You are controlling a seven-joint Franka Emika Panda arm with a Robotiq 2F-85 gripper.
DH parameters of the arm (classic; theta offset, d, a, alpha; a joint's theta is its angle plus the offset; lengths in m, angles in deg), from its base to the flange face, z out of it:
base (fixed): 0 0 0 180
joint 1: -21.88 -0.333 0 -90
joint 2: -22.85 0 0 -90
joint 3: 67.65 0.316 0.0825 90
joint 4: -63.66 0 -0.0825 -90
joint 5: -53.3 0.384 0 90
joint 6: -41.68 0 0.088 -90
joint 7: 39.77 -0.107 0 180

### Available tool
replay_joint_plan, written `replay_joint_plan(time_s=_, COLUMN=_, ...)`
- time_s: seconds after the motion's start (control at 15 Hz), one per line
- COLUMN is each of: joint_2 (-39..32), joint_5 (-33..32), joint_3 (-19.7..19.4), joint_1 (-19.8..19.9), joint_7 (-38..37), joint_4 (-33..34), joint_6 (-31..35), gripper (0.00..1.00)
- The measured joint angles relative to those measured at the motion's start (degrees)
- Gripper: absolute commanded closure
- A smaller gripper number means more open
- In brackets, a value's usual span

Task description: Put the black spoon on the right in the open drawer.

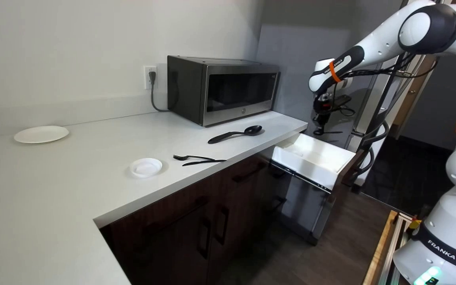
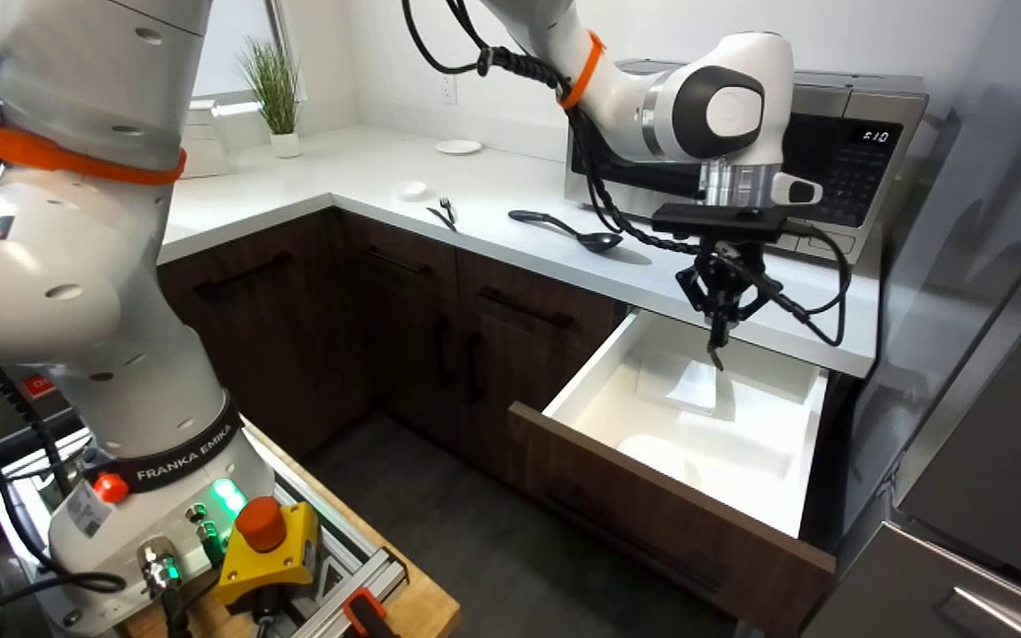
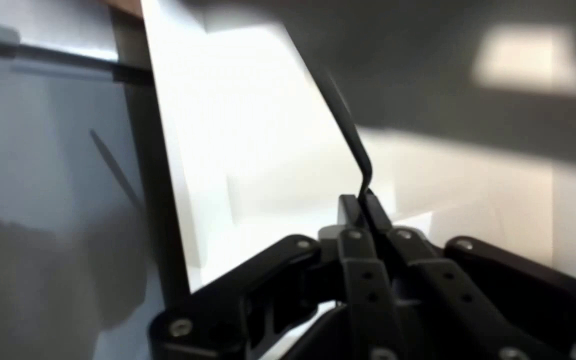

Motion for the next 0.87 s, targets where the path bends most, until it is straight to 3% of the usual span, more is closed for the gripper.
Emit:
replay_joint_plan(time_s=0.33, joint_2=6.11, joint_5=7.29, joint_3=-0.42, joint_1=-0.11, joint_7=-0.86, joint_4=-13.81, joint_6=3.96, gripper=0.34)
replay_joint_plan(time_s=0.6, joint_2=9.78, joint_5=18.46, joint_3=1.73, joint_1=-0.15, joint_7=5.39, joint_4=-18.25, joint_6=11.17, gripper=0.03)
replay_joint_plan(time_s=0.73, joint_2=12.07, joint_5=22.89, joint_3=3.16, joint_1=-0.23, joint_7=10.48, joint_4=-19.52, joint_6=13.57, gripper=0.00)
replay_joint_plan(time_s=0.8, joint_2=13.23, joint_5=25.18, joint_3=3.76, joint_1=-0.27, joint_7=13.38, joint_4=-20.06, joint_6=14.57, gripper=0.07)
replay_joint_plan(time_s=0.87, joint_2=14.41, joint_5=27.75, joint_3=4.19, joint_1=-0.33, joint_7=16.62, joint_4=-20.54, joint_6=15.48, gripper=0.00)
